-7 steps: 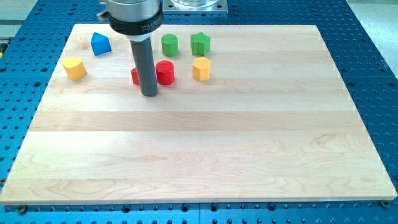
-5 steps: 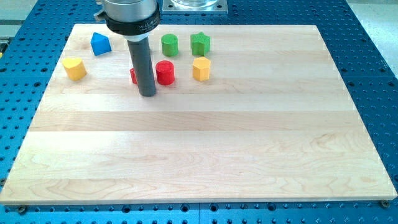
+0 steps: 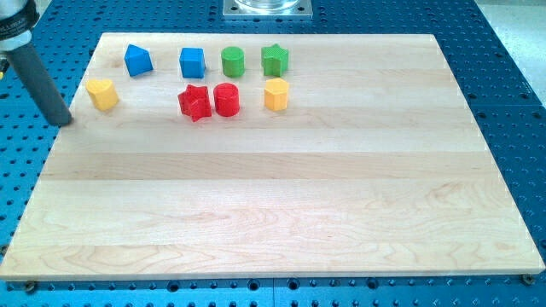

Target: Push the heart diagonal to the blue triangle

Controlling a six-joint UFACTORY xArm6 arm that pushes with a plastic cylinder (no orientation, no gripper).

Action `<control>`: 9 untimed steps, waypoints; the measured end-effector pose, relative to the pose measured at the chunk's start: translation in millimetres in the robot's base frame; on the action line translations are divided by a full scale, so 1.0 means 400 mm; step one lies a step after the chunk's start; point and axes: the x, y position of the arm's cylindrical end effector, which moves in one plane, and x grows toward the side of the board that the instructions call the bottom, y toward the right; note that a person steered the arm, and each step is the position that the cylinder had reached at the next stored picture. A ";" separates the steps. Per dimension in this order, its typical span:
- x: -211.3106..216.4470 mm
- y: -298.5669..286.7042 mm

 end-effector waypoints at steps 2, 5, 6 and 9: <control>-0.168 0.003; -0.146 0.135; -0.160 0.086; -0.037 0.265</control>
